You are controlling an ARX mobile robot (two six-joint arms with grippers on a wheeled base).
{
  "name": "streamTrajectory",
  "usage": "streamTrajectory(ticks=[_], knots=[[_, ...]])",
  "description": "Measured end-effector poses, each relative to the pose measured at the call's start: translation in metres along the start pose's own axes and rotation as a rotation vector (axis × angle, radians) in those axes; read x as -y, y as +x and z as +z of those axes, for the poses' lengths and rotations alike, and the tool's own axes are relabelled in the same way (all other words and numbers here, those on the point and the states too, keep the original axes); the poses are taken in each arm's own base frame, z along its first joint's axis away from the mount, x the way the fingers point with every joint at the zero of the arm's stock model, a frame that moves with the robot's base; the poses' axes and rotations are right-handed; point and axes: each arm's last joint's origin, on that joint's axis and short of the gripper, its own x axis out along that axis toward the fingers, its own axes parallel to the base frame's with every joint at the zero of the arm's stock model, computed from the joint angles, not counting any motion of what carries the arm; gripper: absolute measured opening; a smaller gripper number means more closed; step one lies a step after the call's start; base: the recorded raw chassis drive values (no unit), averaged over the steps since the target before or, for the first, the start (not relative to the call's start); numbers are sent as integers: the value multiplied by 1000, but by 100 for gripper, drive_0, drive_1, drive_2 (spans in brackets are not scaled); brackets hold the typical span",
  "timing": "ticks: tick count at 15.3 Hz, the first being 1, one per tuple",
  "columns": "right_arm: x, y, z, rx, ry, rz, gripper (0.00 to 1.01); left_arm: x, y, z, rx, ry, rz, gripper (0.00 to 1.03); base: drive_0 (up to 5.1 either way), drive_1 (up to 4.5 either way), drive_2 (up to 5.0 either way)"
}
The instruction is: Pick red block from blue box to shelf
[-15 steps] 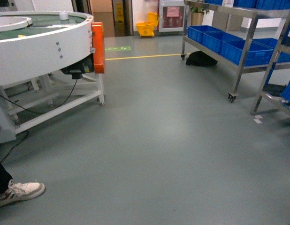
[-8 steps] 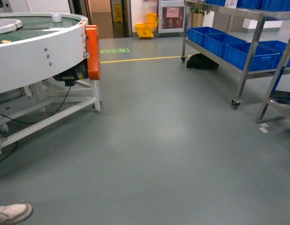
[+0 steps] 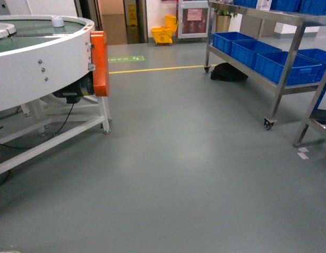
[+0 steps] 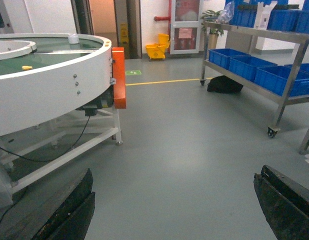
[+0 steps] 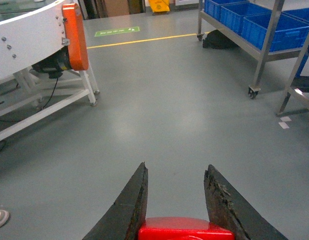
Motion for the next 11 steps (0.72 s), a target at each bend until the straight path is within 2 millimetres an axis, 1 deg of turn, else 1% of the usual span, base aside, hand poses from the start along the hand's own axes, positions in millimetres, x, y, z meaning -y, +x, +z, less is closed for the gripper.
streamTrajectory(ticks=[4, 8, 11], knots=[[0, 0, 1, 6, -1, 1, 28, 0, 0, 0, -1, 0, 0, 98, -4, 425, -433], [0, 0, 1, 4, 0, 0, 28, 0, 0, 0, -1, 0, 1, 98, -160, 273, -593], [0, 0, 0, 2, 0, 0, 28, 0, 0, 0, -2, 0, 2, 98, -133, 116, -382]])
